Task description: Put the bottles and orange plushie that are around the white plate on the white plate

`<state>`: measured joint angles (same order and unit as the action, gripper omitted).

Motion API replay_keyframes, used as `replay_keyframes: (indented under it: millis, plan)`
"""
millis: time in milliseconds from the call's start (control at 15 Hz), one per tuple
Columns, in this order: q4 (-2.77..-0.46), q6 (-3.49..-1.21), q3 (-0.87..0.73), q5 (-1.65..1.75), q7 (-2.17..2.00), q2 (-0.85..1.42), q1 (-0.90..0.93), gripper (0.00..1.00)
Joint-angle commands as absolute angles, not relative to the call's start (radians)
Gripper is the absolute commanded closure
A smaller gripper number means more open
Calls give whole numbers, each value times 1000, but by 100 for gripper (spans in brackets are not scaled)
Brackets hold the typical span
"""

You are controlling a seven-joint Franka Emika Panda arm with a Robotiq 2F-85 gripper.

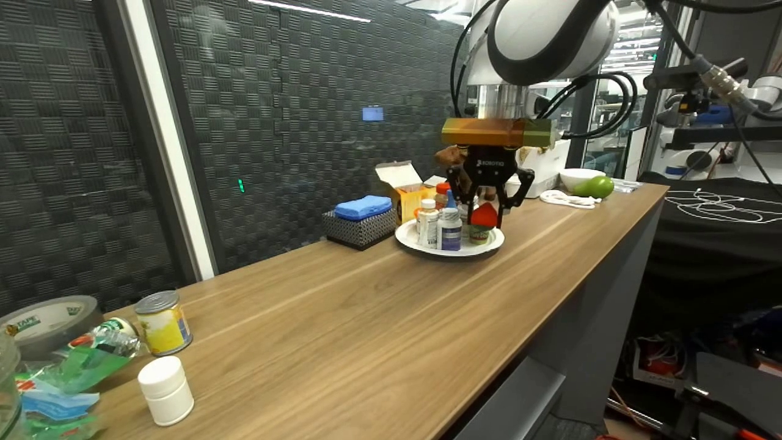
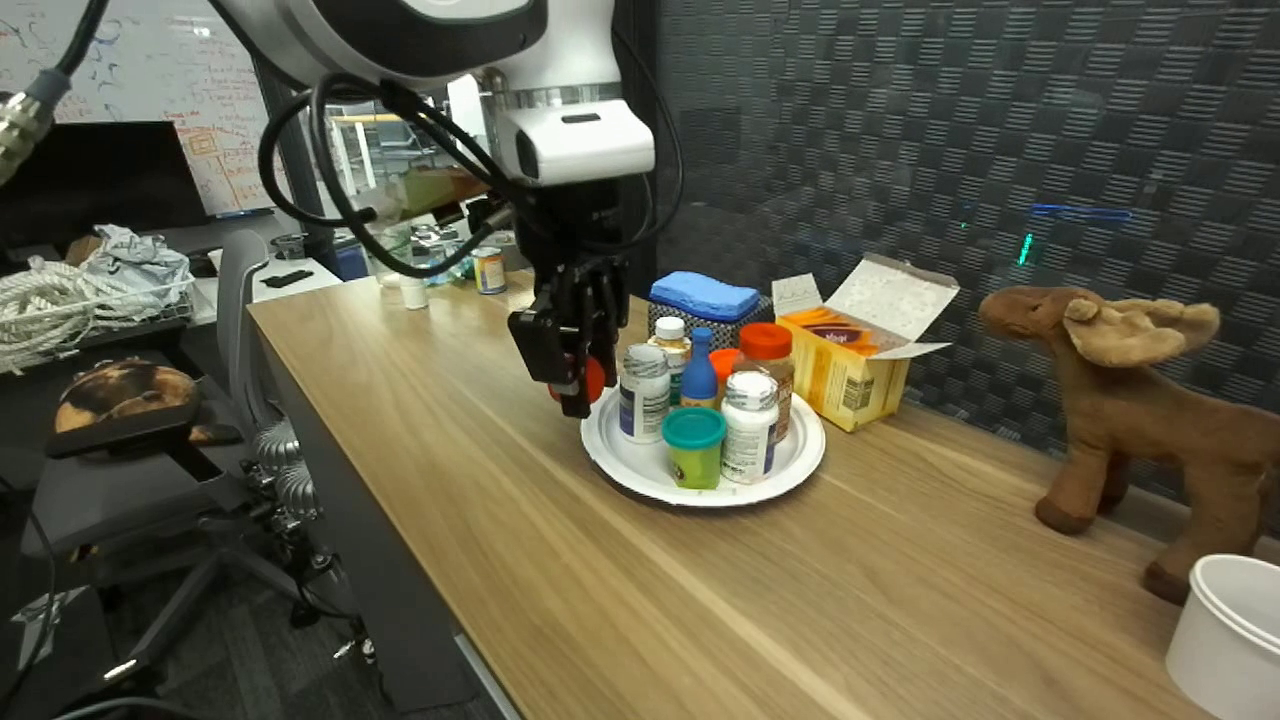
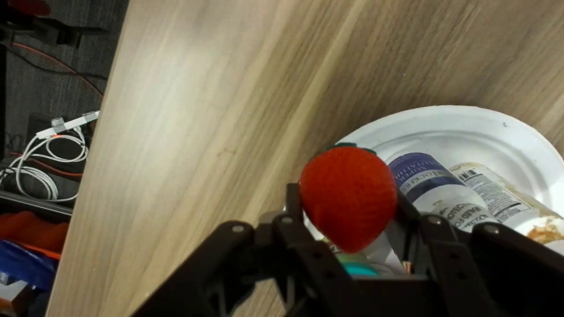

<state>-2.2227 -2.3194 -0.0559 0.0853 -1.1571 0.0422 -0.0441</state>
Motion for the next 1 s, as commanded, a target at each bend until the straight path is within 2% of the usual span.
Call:
replay_keyframes:
  millis: [0, 400, 467, 533, 667, 867, 933]
  plan:
    - [-2203, -2360, -68, 60, -1148, 59, -51, 77]
    - [-2191, -2399, -79, 78, -1154, 76, -53, 77]
    - [-2191, -2405, -80, 85, -1154, 76, -51, 50]
    - [-2192, -2411, -80, 90, -1156, 76, -50, 27]
    - [-2197, -2423, -80, 102, -1160, 69, -47, 23]
    - [-2213, -2449, -80, 117, -1166, 52, -45, 2]
    - [-2219, -2463, -80, 120, -1168, 46, -45, 0]
